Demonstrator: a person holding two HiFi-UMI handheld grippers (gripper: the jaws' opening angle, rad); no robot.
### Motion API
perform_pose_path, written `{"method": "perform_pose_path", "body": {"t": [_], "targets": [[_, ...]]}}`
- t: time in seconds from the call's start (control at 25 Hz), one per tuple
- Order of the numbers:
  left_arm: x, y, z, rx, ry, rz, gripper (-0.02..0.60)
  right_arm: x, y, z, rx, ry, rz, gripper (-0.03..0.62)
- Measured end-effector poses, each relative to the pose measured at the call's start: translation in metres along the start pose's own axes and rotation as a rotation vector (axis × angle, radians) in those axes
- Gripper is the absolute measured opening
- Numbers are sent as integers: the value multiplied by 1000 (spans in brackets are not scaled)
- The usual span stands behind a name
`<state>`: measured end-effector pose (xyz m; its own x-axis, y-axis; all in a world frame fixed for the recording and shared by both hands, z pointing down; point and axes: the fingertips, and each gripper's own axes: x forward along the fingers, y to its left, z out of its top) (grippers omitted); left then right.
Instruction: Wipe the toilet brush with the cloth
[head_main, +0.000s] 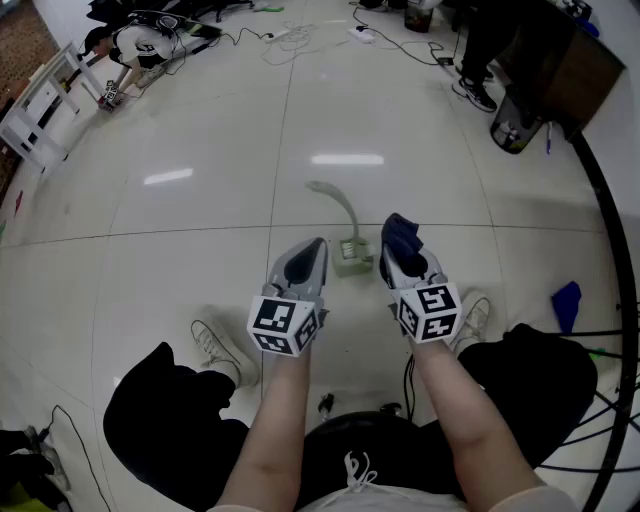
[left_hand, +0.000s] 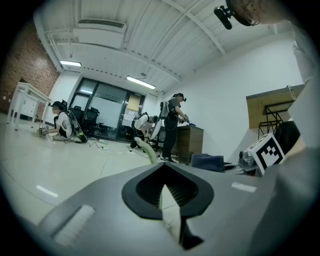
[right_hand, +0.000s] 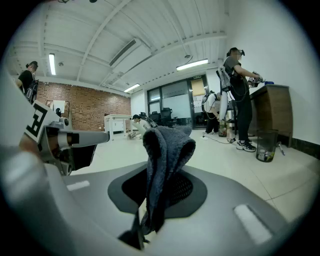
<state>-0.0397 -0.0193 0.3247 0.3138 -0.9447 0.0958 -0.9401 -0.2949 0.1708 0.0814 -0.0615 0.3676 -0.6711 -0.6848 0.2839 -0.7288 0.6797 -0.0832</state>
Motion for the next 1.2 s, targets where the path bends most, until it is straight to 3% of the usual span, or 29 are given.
{"method": "perform_pose_path", "body": {"t": [0.4,0.52,0.72,0.92,1.2], "targets": [[52,36,-86,-28,117,-8,6,68,11,-120,20,205,70,63],[68,41,-124,-56,181,-24,6,82,21,-154,-13,257,109,63],[72,42,-188,-122,309,-35,6,91,44,-205,73,341,164,63],[98,44,-207,-133,311,-59,6,118,54,-221,126,331,264,64],[111,40,-215,-157,300,-66,6,128,35,-242,323,348,275,67]]}}
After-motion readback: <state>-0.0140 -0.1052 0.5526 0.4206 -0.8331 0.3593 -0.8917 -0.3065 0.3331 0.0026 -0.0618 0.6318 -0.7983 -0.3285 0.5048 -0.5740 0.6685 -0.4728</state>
